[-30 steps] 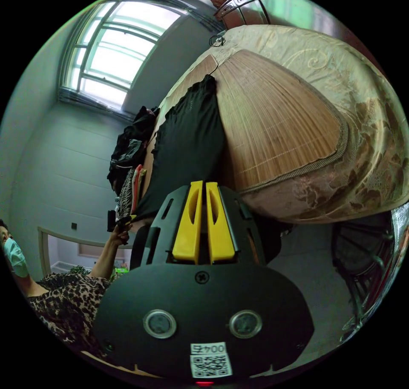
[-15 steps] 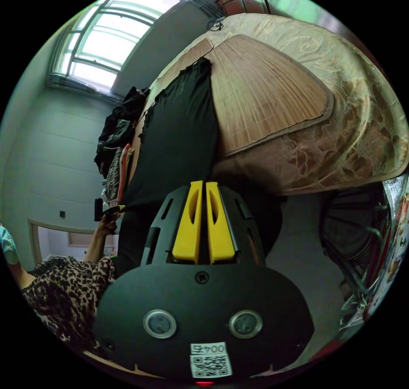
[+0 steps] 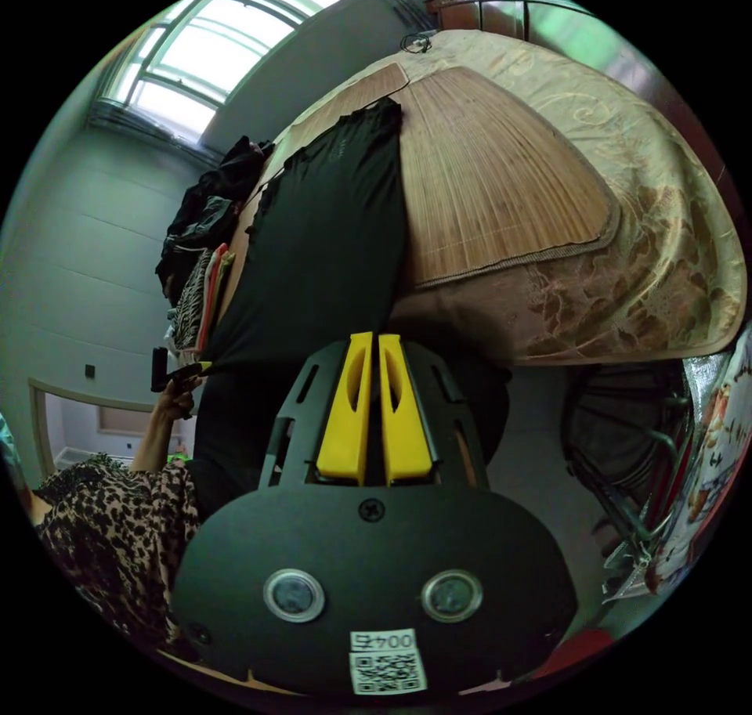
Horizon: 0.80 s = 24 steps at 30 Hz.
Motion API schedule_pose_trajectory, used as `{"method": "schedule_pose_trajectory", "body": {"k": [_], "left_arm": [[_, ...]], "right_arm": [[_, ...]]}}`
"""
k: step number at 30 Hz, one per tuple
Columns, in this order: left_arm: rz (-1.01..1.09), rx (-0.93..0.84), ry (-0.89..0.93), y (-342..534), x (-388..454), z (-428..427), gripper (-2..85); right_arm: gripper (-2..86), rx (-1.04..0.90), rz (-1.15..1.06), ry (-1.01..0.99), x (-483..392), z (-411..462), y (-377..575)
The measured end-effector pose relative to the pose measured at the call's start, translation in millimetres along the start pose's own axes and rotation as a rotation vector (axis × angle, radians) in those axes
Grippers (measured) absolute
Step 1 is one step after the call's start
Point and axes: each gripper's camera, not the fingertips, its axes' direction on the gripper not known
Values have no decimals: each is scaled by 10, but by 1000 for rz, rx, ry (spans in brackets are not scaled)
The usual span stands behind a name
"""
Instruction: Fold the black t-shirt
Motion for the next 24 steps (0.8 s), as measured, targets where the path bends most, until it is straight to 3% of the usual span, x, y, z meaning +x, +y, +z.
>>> {"method": "schedule_pose_trajectory", "body": {"k": [18, 24], "left_arm": [[17, -56, -65, 734, 295, 236, 27], [-13, -29, 0, 976, 276, 310, 16]], "right_arm": [[10, -48, -29, 18, -901, 61, 529], [53, -63, 112, 75, -1078, 145, 710]]}}
